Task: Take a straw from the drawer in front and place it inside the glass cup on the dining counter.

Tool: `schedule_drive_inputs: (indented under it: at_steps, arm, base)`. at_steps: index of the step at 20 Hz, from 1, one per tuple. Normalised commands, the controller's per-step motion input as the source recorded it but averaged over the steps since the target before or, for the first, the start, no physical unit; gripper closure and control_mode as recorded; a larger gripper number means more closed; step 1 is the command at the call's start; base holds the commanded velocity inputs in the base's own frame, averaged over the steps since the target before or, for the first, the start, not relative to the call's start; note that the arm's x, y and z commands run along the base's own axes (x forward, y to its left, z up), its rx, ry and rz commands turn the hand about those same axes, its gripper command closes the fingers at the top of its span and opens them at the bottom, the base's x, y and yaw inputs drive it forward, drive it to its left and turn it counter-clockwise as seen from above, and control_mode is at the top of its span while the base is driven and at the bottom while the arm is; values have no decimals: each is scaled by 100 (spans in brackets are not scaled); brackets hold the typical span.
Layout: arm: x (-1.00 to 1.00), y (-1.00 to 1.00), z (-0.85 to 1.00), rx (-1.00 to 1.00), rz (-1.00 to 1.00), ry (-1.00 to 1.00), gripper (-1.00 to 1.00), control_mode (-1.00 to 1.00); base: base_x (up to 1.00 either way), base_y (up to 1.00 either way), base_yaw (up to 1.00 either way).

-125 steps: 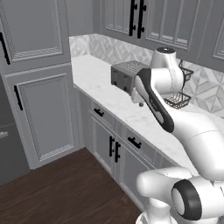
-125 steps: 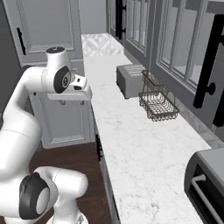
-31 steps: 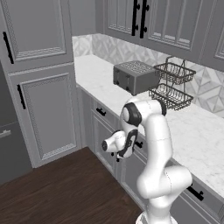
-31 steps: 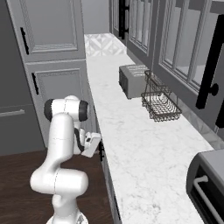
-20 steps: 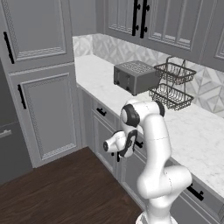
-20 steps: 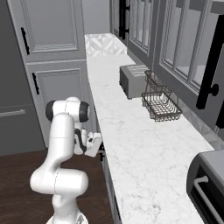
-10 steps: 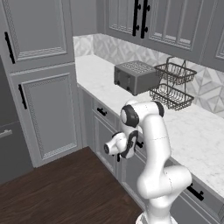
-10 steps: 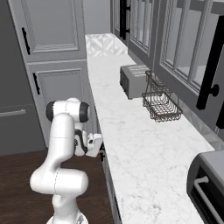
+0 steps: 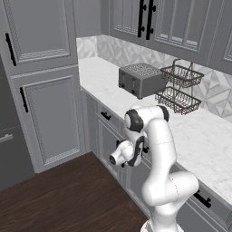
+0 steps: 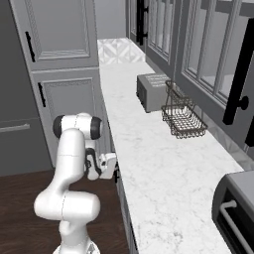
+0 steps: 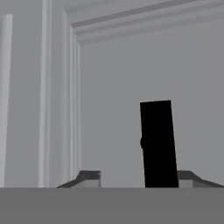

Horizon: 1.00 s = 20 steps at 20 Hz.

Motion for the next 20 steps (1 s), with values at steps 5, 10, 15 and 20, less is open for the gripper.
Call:
schedule_drive_inputs:
  at_steps: [5, 10, 15, 20]
  arm:
    - [2, 0, -5, 0, 6, -3, 100, -100]
    - [-11, 5, 2, 0, 0, -7, 100, -100]
    - [-21, 17, 2, 0, 0, -11, 100, -100]
    - [-51, 37, 0, 0, 0, -12, 100, -100]
  base:
    - [0, 0, 0]
    - [0, 0, 0]
    - [0, 0, 0]
    - [0, 0, 0]
